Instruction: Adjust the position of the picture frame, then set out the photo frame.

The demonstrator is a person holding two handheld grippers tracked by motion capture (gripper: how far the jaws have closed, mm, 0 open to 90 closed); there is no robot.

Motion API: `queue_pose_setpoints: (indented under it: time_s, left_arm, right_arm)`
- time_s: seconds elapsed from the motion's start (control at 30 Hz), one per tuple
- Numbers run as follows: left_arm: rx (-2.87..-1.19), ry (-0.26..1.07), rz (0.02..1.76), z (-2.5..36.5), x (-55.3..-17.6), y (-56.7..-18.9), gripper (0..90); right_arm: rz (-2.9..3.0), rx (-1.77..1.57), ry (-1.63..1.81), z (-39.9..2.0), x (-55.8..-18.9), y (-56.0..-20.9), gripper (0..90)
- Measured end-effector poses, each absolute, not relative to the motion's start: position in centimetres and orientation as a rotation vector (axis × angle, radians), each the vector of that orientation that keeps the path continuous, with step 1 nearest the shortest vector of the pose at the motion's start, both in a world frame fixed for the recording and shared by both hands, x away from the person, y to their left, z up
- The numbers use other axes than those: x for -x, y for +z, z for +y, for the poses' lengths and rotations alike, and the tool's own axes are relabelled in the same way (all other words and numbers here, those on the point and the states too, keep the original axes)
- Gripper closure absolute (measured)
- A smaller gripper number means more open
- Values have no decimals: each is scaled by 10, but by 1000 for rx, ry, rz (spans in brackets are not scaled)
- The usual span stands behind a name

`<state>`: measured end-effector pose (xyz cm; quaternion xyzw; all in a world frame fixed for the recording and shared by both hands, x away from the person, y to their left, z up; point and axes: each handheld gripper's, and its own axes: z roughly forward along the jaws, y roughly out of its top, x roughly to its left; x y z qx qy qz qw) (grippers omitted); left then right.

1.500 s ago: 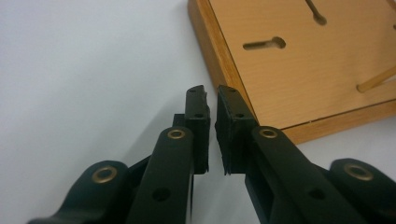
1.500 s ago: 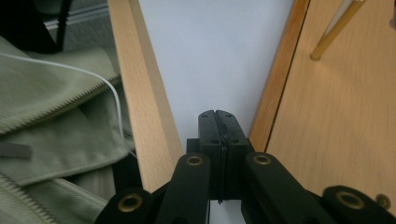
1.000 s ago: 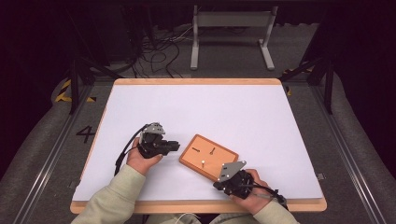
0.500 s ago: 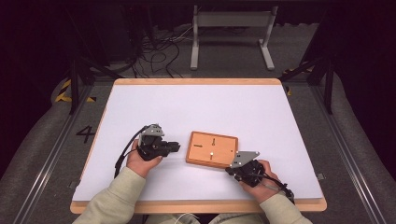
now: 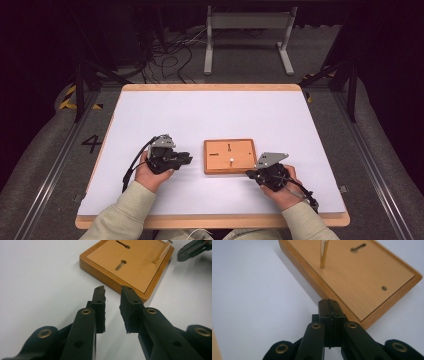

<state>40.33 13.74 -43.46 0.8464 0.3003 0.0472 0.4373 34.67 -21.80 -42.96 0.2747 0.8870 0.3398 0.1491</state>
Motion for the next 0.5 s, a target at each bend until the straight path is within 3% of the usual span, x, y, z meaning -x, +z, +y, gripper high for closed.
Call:
queue_pose_setpoints:
  time_s: [0.17, 0.33, 0.5]
  left_arm:
    - [-2081, 153, 765, 139, -401, -429, 672]
    - [-2043, 203, 748, 137, -398, -421, 556]
    - [-1994, 256, 748, 137, -394, -418, 504]
  right_arm:
    - [2482, -850, 1109, -235, -350, -406, 864]
    - [2422, -902, 1229, -253, -355, -392, 821]
    - [2337, -943, 1332, -269, -362, -379, 721]
